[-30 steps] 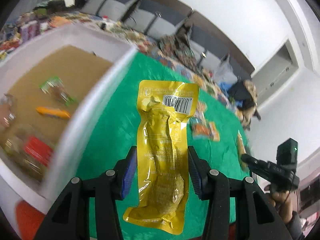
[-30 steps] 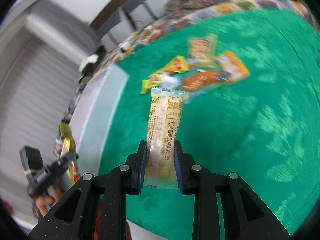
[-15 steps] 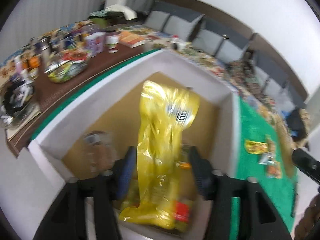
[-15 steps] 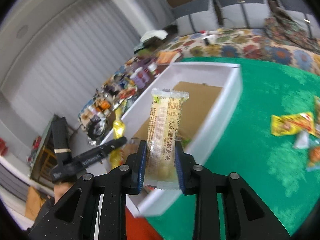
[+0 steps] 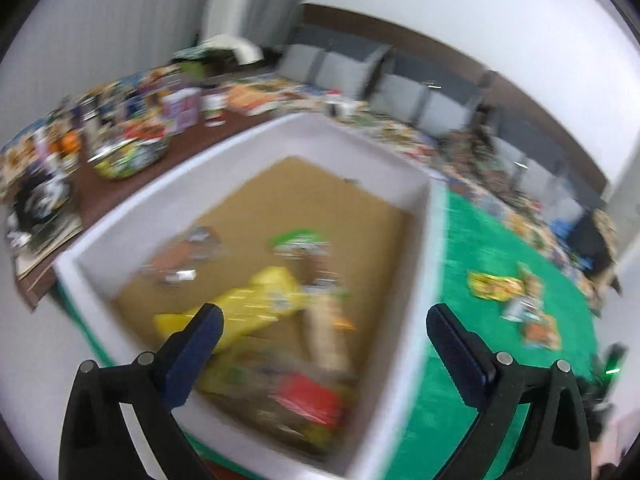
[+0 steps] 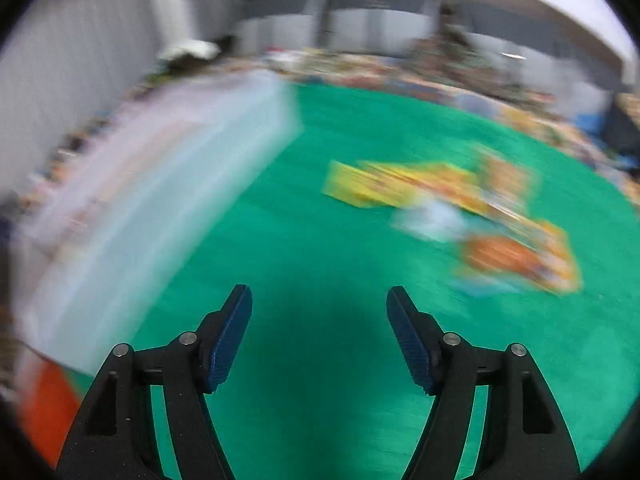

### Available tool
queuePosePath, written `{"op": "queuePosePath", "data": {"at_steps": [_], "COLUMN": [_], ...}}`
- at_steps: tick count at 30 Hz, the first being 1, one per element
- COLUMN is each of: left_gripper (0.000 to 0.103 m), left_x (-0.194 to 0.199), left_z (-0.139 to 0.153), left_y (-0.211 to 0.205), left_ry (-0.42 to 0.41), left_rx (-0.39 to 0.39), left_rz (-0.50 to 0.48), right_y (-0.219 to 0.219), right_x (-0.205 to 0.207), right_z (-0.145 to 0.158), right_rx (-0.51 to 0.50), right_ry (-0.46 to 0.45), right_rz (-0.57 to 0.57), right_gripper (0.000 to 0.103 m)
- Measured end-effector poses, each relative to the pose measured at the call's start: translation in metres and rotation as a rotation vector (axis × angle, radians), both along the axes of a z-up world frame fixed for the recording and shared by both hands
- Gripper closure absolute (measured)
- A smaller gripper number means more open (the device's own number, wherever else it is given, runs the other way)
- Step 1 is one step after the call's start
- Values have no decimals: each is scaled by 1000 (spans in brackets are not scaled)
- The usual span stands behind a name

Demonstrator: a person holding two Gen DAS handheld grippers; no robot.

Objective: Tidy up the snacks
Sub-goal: 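Move both grippers back over the remaining snacks on the bed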

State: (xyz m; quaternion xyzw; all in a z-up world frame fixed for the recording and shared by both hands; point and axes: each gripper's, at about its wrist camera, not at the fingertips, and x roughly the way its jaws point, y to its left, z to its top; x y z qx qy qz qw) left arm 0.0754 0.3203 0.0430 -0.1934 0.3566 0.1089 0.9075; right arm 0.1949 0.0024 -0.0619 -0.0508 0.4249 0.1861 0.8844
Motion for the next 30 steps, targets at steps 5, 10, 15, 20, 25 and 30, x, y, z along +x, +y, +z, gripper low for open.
{"op": "queuePosePath", "data": {"at_steps": [5, 10, 15, 20, 25, 30], "left_gripper": [0, 0, 0, 0, 0, 0], "left_x": [24, 65, 97, 122, 141, 136], "left_z": [6, -39, -91, -127, -150, -152], "left_y": [-91, -190, -245, -267, -275, -269], "left_ry": [-3, 97, 207, 250, 273, 193], "left_rx": [-17, 17, 50, 130, 235, 239], "left_rz": [-214, -395, -430, -414, -417, -412], "right_y": [-147, -245, -286, -290, -285, -285], "right_x": [-15, -21, -22, -17, -16, -16], "right_z": [-53, -63, -69, -72, -74, -73], "right_rx": [-148, -129, -62, -28, -29, -30], "right_ry": [21, 20, 7, 25, 29, 29], "right_rz": [-233, -429, -504, -497, -485, -486], "right_gripper": [30, 30, 25, 15, 12, 12]}}
